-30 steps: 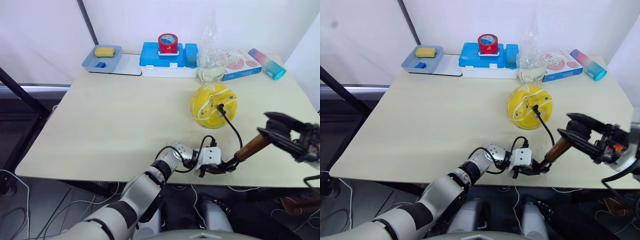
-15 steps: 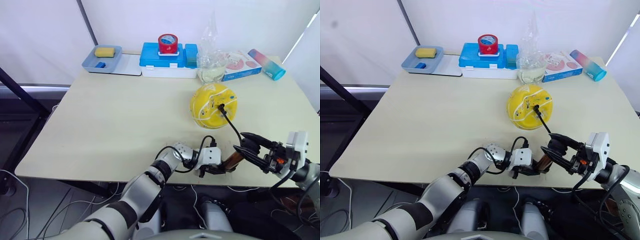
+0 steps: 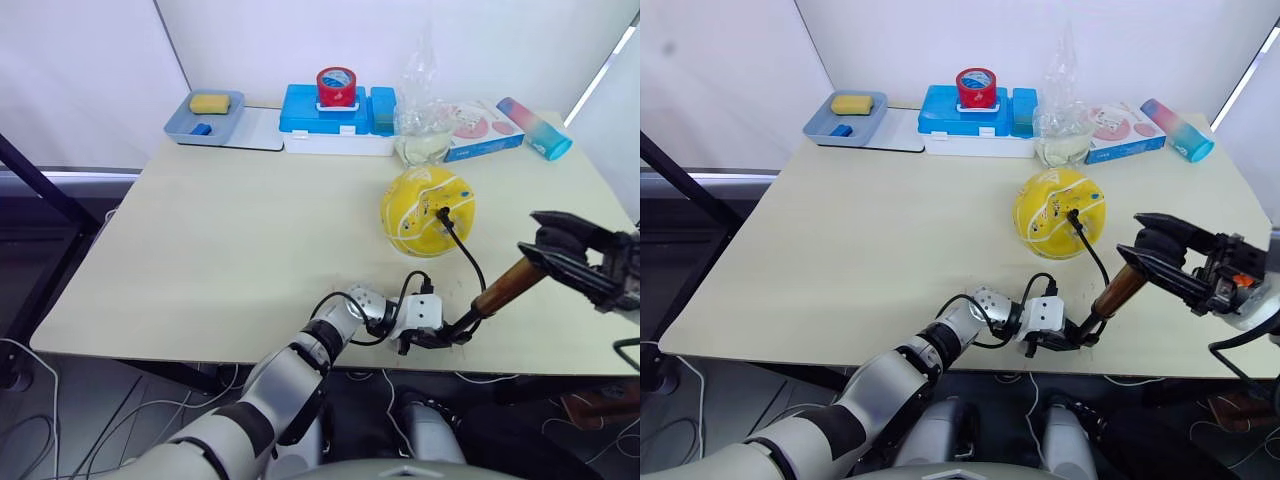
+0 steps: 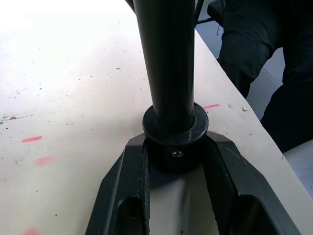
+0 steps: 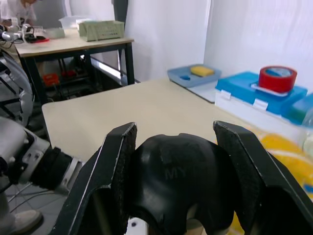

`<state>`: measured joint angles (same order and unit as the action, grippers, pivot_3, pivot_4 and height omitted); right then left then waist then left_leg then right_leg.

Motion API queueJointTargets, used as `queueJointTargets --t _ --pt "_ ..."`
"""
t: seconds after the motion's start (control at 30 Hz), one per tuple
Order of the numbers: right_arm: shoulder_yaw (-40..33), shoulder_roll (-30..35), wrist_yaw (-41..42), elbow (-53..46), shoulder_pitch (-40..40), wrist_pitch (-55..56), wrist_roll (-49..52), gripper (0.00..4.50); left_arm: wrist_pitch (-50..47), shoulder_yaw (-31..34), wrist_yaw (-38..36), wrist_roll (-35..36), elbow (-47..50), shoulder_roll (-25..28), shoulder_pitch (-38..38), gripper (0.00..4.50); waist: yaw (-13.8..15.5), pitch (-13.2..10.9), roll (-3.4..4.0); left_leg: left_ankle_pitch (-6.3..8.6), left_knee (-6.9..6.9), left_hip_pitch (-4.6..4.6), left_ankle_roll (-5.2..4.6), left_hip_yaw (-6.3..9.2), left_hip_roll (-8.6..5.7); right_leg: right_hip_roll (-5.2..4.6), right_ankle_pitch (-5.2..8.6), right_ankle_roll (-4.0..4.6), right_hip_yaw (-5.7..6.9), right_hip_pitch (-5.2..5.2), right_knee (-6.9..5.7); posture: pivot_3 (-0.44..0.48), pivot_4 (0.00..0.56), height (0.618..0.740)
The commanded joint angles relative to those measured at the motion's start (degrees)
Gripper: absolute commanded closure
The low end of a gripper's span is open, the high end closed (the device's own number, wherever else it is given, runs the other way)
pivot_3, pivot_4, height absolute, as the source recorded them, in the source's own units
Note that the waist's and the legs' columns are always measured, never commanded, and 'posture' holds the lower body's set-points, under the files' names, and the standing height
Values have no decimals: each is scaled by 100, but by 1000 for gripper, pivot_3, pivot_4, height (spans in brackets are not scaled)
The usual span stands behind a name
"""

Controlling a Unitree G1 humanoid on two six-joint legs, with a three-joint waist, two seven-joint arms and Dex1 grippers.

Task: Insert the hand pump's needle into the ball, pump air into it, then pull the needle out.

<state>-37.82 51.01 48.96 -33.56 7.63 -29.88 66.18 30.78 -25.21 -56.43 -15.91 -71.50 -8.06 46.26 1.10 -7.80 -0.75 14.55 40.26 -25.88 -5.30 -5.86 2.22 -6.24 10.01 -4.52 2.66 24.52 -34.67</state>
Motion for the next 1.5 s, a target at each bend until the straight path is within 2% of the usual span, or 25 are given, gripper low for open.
queueJointTargets --t 0.03,0.2,0.3,0.4,0.5,0.6,0.7,0.93,1.07,1.3,1.5 --pt "-688 244 -180 53 -309 -30 353 2488 -19 -296 -25 -375 -210 -228 -130 3441 8 -1 -1 0 0 0 0 0 -1 -1 0 0 0 -1 0 0 150 739" --pt "-565 390 -566 60 -598 -379 695 2488 -65 -249 -32 -331 -219 -250 -129 3441 7 -4 3 0 0 -3 0 -1 -1 -3 0 0 -1 3 0 0 150 739" --pt "17 160 -392 -40 -145 -375 -72 2488 -68 -256 -36 -334 -217 -258 -150 3441 5 -2 2 0 0 -6 0 -1 0 -1 0 0 -1 6 0 0 150 739" --pt "934 -279 -217 115 332 120 -1249 2488 -75 -257 -42 -329 -214 -266 -171 3441 1 16 -27 0 0 0 0 4 4 6 1 1 2 -1 2 0 150 739" --pt "1579 -551 -110 462 588 667 -2163 2488 -88 -250 -34 -323 -212 -264 -171 3444 -16 24 -25 0 0 6 0 3 4 5 1 0 1 -6 1 0 150 739" --pt "2012 -793 -56 734 726 1111 -2733 2488 -94 -244 -33 -316 -205 -251 -168 3450 -16 29 -32 0 0 16 0 6 5 4 1 -1 5 -16 2 0 150 739" --pt "2152 -915 38 799 752 1362 -2888 2488 -99 -232 -39 -307 -202 -232 -157 3450 -18 30 -31 0 0 16 1 6 4 3 1 0 6 -16 3 0 150 739" --pt "1352 -629 287 415 636 1081 -2039 2488 -117 -223 -47 -298 -199 -222 -146 3450 -12 21 -19 1 0 12 1 6 3 0 1 0 7 -14 3 0 150 739" --pt "356 -101 178 161 242 448 -762 2488 -137 -210 -41 -287 -207 -244 -128 3450 -13 17 -11 1 0 12 1 7 3 0 1 0 8 -14 4 0 150 739" --pt "-736 628 -155 195 -265 -450 649 2488 -150 -209 -23 -295 -226 -255 -124 3450 -12 8 -5 1 0 7 2 14 3 -2 2 2 15 -14 7 0 150 739" --pt "-839 774 -361 144 -520 -833 978 2488 -161 -203 1 -291 -235 -269 -105 3451 -12 1 -3 0 0 -3 1 12 0 -5 2 3 13 -7 7 0 150 739"
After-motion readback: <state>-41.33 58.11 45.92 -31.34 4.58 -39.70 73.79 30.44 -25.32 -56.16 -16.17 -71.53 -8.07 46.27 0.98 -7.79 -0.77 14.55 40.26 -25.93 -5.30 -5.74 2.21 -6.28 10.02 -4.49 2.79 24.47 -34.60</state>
